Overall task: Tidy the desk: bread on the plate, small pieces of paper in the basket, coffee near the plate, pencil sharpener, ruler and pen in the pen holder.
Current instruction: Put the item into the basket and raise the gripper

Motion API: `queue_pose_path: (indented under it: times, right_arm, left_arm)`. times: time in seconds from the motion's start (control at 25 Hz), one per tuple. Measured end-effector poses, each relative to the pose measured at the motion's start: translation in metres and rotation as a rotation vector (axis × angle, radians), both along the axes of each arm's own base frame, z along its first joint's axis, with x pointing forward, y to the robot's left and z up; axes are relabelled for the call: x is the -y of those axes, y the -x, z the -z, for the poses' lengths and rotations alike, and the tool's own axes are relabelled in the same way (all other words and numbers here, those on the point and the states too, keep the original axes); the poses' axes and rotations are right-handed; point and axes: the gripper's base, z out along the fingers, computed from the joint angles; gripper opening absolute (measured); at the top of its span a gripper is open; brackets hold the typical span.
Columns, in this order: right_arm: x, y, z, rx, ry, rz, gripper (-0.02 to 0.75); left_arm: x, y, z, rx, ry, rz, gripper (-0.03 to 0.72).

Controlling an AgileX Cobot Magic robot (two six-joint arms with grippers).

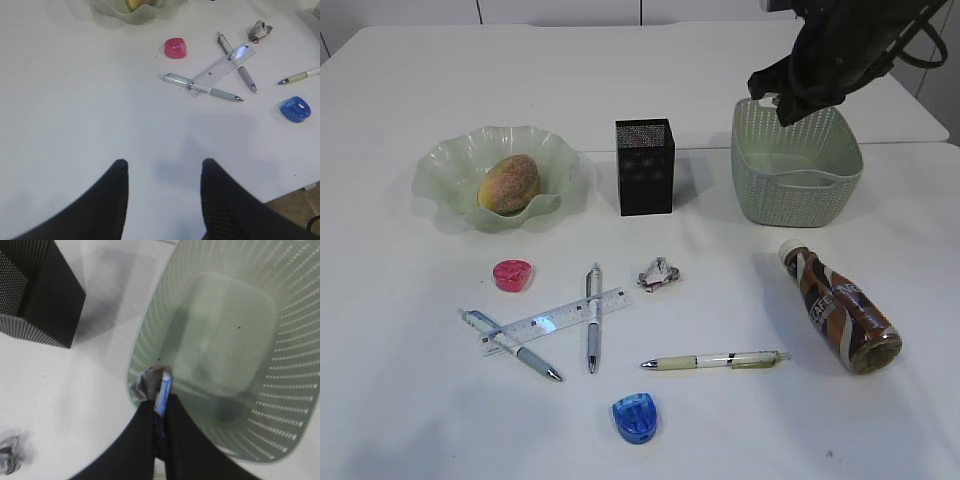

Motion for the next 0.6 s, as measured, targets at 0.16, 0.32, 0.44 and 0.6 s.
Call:
queue_pose_path:
  times: [0.16, 0.32, 0.44, 0.6]
  right_arm:
    - [0.013, -0.007, -0.003, 0.065, -0.005, 0.031, 0.028]
    - [0.020, -0.015, 0.007, 0.085, -0.007, 0.050, 0.028]
    - [0.020, -0.025, 0.028, 0.083, -0.003, 0.052, 0.028]
    - [0.020, -0.033, 0.047, 0.082, 0.011, 0.048, 0.028]
  left_arm:
    - [0.000, 0.000, 0.000, 0.000, 0.000, 0.000, 0.330]
    - [0.000, 0.000, 0.000, 0.000, 0.000, 0.000, 0.330]
    - [0.000, 0.000, 0.000, 0.000, 0.000, 0.000, 0.330]
    - [0.000, 0.000, 0.000, 0.000, 0.000, 0.000, 0.330]
